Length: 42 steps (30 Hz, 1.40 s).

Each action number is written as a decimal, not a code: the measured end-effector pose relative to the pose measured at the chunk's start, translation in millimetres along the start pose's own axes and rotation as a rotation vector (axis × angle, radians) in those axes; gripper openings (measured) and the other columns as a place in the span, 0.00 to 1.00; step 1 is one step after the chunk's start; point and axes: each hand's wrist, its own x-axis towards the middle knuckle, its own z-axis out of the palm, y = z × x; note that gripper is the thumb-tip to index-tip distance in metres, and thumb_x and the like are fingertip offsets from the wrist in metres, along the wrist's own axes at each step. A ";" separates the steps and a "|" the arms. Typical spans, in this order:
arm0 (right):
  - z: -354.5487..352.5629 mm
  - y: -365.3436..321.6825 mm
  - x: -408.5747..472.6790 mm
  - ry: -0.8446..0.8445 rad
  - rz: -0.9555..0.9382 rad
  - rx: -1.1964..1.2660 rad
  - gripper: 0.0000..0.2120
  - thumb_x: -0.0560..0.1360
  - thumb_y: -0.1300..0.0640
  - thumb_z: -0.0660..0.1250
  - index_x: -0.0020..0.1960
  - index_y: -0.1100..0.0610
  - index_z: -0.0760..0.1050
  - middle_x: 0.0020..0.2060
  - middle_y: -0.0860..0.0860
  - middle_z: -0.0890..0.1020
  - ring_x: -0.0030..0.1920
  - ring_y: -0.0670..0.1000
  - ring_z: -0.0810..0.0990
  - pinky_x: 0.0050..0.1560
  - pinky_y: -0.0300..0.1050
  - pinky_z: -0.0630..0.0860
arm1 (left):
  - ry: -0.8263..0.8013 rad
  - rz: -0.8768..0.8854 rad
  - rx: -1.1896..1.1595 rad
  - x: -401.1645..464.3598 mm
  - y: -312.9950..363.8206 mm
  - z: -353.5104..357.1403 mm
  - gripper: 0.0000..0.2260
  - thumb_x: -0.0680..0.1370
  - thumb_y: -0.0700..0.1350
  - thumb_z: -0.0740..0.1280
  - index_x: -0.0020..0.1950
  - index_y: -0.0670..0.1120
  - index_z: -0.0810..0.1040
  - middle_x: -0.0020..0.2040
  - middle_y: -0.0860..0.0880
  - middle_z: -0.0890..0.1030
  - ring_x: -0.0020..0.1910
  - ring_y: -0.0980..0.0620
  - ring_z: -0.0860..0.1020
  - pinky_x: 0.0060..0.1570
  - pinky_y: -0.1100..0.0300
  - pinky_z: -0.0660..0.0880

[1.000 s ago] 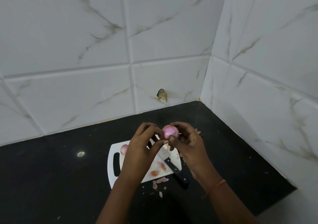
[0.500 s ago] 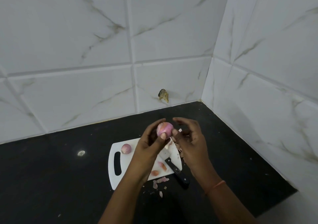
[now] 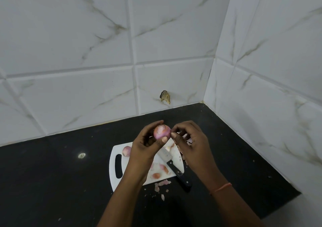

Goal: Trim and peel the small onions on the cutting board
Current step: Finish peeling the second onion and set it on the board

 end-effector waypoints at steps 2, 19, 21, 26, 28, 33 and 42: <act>-0.5 1.7 1.4 -0.051 -0.016 -0.034 0.03 0.77 0.56 0.67 0.49 0.49 0.76 0.47 0.43 0.76 0.50 0.46 0.77 0.49 0.31 0.71 | 0.006 -0.008 0.012 0.9 -1.0 -1.5 0.18 0.75 0.36 0.73 0.63 0.50 0.79 0.58 0.54 0.84 0.59 0.56 0.80 0.59 0.61 0.78; -11.7 13.1 4.1 -0.092 0.077 -0.049 0.07 0.71 0.64 0.74 0.41 0.54 0.78 0.42 0.45 0.81 0.46 0.46 0.79 0.45 0.32 0.74 | 0.126 -0.401 -0.558 9.2 -6.7 -3.6 0.32 0.74 0.57 0.66 0.69 0.35 0.71 0.60 0.39 0.80 0.41 0.54 0.81 0.38 0.63 0.80; -10.1 11.9 3.8 -0.042 0.147 0.009 0.10 0.73 0.69 0.70 0.43 0.55 0.80 0.41 0.45 0.83 0.45 0.43 0.82 0.45 0.35 0.78 | 0.072 -0.397 -0.554 8.6 -7.7 -3.5 0.26 0.76 0.58 0.63 0.67 0.42 0.75 0.58 0.40 0.79 0.41 0.53 0.80 0.40 0.60 0.78; 4.9 0.0 1.0 -0.044 0.112 0.025 0.08 0.79 0.61 0.65 0.52 0.50 0.80 0.46 0.38 0.82 0.50 0.40 0.81 0.49 0.33 0.76 | -0.031 -0.332 -0.573 6.7 -2.3 2.9 0.19 0.78 0.56 0.58 0.63 0.47 0.74 0.49 0.44 0.80 0.40 0.49 0.80 0.42 0.55 0.77; 12.2 -1.9 -0.5 0.008 0.096 0.006 0.02 0.75 0.57 0.71 0.46 0.51 0.79 0.41 0.40 0.82 0.46 0.44 0.81 0.46 0.40 0.78 | -0.043 -0.314 -0.553 6.2 -2.0 4.7 0.17 0.80 0.55 0.56 0.63 0.47 0.73 0.46 0.45 0.81 0.41 0.50 0.81 0.44 0.54 0.76; 19.8 -9.0 -0.5 0.012 0.046 0.077 0.09 0.76 0.61 0.68 0.55 0.52 0.76 0.50 0.44 0.80 0.52 0.47 0.79 0.51 0.44 0.79 | -0.014 -0.300 -0.512 5.8 -0.6 3.8 0.18 0.77 0.54 0.59 0.64 0.47 0.73 0.52 0.42 0.78 0.45 0.47 0.80 0.51 0.48 0.74; 24.7 -12.6 -1.8 -0.067 0.080 0.119 0.23 0.72 0.60 0.74 0.63 0.45 0.71 0.55 0.40 0.78 0.57 0.44 0.77 0.57 0.41 0.76 | -0.012 -0.299 -0.446 5.4 0.3 5.4 0.14 0.82 0.51 0.56 0.64 0.47 0.72 0.58 0.46 0.81 0.52 0.52 0.82 0.48 0.57 0.80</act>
